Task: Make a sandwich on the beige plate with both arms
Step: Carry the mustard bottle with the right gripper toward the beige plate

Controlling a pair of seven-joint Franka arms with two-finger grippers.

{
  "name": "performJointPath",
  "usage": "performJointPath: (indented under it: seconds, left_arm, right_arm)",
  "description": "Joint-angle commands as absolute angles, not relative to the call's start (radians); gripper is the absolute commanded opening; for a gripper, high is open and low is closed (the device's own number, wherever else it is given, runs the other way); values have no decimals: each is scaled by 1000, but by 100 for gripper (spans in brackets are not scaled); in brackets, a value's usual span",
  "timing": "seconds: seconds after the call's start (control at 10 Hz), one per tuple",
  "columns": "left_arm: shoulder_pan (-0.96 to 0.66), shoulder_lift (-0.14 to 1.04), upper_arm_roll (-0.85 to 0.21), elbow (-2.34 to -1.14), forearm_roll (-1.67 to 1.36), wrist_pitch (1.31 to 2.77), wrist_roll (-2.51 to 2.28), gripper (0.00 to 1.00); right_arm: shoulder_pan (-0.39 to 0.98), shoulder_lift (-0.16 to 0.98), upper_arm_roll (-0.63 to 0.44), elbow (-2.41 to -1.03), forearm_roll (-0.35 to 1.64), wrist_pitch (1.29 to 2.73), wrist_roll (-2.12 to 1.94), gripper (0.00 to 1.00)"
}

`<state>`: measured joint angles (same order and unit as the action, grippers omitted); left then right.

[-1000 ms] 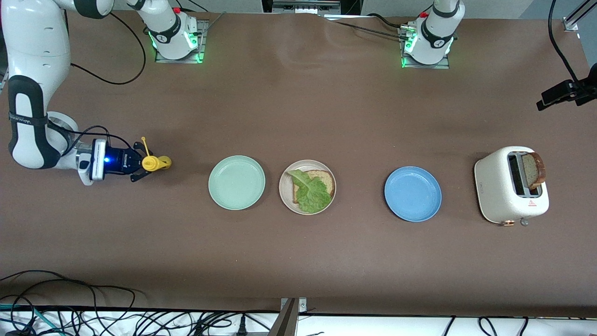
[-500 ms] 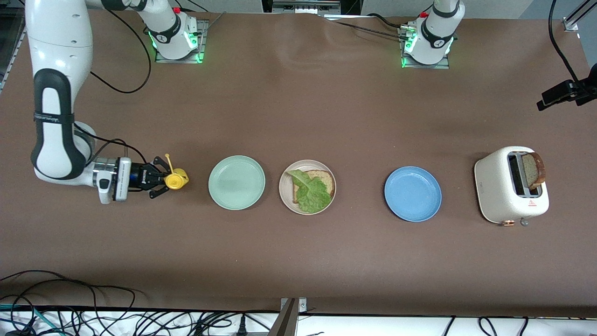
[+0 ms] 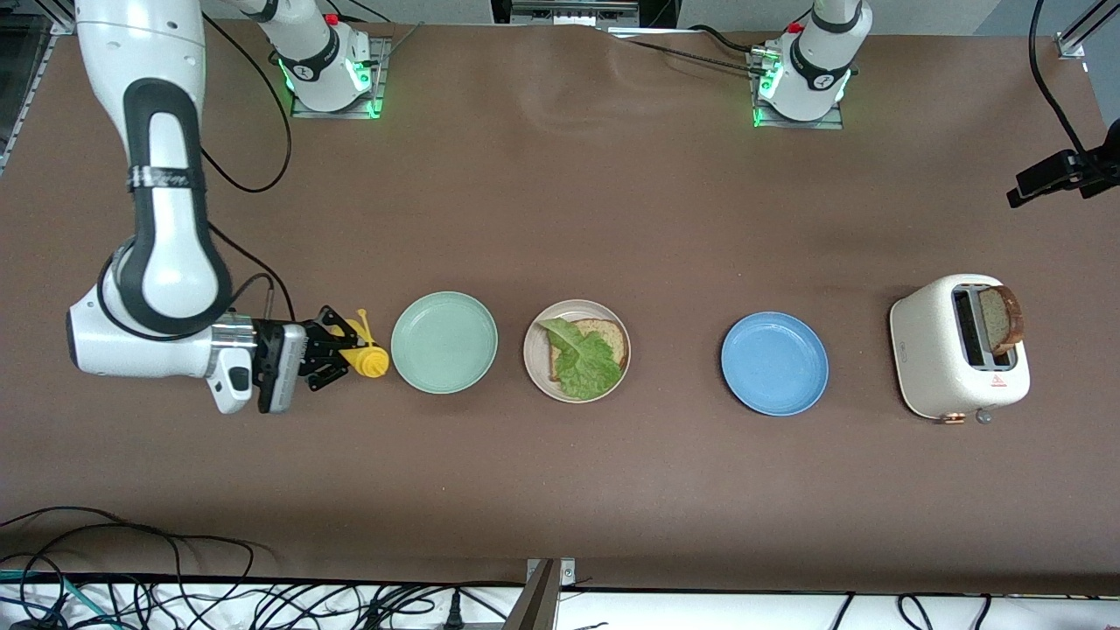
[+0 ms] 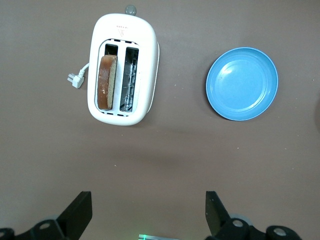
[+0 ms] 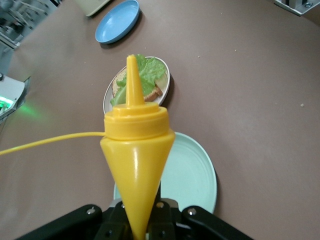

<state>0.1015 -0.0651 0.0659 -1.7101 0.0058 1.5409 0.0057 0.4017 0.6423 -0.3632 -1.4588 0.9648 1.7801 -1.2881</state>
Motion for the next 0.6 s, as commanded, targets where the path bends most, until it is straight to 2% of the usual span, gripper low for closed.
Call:
performJointPath:
  seconds: [0.0,0.3,0.5]
  left_arm:
    - [113,-57,63,-1687,-17,1532,11,100]
    - [115,-57,63,-1687,-17,1532,12,100]
    - [115,-57,63,-1687,-17,1534,12,100]
  right_arm:
    - [396,647,-203,-1369,760,1891,-1014,0]
    - [391,652,-2,-1361,434,2087,-843,0]
    - [391,673,81,-1361,262,2153,-715,0]
